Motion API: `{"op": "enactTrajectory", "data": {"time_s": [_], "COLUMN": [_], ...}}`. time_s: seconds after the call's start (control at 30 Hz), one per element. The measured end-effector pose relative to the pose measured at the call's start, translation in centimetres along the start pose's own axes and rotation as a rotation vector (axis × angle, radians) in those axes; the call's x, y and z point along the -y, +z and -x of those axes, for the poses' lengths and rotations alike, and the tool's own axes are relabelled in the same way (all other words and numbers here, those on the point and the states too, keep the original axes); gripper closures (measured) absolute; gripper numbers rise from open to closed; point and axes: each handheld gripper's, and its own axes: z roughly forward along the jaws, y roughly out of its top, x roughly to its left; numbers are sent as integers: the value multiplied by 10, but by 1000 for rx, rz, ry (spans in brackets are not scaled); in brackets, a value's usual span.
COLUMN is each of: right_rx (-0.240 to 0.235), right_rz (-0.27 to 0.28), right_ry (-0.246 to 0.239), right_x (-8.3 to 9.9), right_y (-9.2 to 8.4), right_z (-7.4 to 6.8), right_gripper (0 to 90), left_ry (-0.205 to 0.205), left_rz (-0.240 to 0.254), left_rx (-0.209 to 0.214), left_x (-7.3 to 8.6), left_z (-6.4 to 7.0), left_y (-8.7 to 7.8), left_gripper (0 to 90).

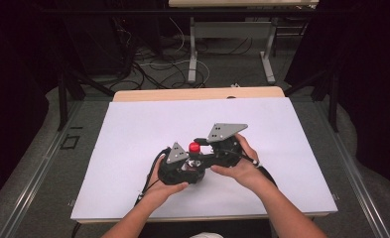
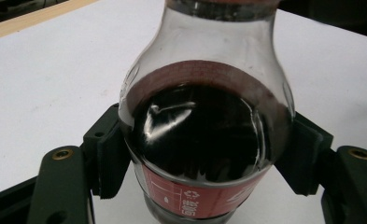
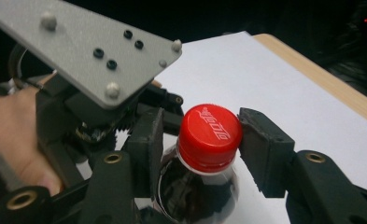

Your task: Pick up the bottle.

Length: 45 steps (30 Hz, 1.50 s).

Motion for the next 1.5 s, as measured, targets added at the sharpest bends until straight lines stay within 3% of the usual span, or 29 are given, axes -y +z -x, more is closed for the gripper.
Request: {"op": "enactTrajectory", "data": {"time_s": [0.03, 0.07, 0.1, 0.27, 0.4, 0.43, 0.47, 0.63, 0.7, 0.8, 0.9, 0.97, 1.03, 1.1, 1.17, 1.23, 1.4, 1.5], "right_rx": [57, 57, 96, 102, 68, 48, 37, -9, -65, -120, -133, -124, -69, -15, -4, 43, 63, 49], "right_rz": [3, 3, 9, 29, 32, 41, 30, 33, 25, 14, 2, 6, 37, 44, 30, 13, 20, 21], "right_ry": [-11, -11, -21, -21, -19, -24, -16, -8, 11, 0, -14, -27, -17, -25, -31, -35, -41, -48], "right_x": [0, 0, 0, 1, 0, 0, 0, 0, -2, -4, -7, -8, -9, -9, -9, -7, -5, -5], "right_y": [1, 1, 2, 5, 7, 9, 9, 10, 9, 8, 7, 8, 4, 2, 0, 0, 5, 7], "right_z": [-6, -6, -11, -12, -9, -6, -4, 2, 10, 18, 20, 18, 14, 9, 7, -1, -9, -5], "right_gripper": [525, 525, 537, 551, 554, 561, 568, 607, 611, 612, 611, 602, 494, 493, 494, 514, 543, 557], "left_ry": [2, -7, -7, -4, 1, 0, 9, 12, 12, 5, 11, 7, 0, -7, -12, -21, -12, -16], "left_rz": [-2, 5, 5, 3, 3, -19, -6, -9, -5, 3, 0, 8, 1, -4, -1, 4, 9, 3], "left_rx": [1, -1, -1, 7, 12, 29, 14, 29, 29, 38, 41, 35, 20, 17, 17, 13, 14, 16], "left_x": [0, 0, 0, 0, 0, -1, 0, 0, 0, -1, -2, -2, -1, 0, 0, 0, -1, 0], "left_z": [0, 1, 1, 2, 3, 4, 5, 6, 5, 6, 5, 5, 2, 2, 1, 0, 0, 3], "left_y": [0, 0, 0, 1, 2, 1, 3, 3, 2, 2, 0, 0, 0, 0, 0, 0, 0, 0], "left_gripper": [300, 300, 300, 300, 300, 300, 300, 300, 300, 301, 301, 300, 300, 300, 300, 300, 300, 300]}}
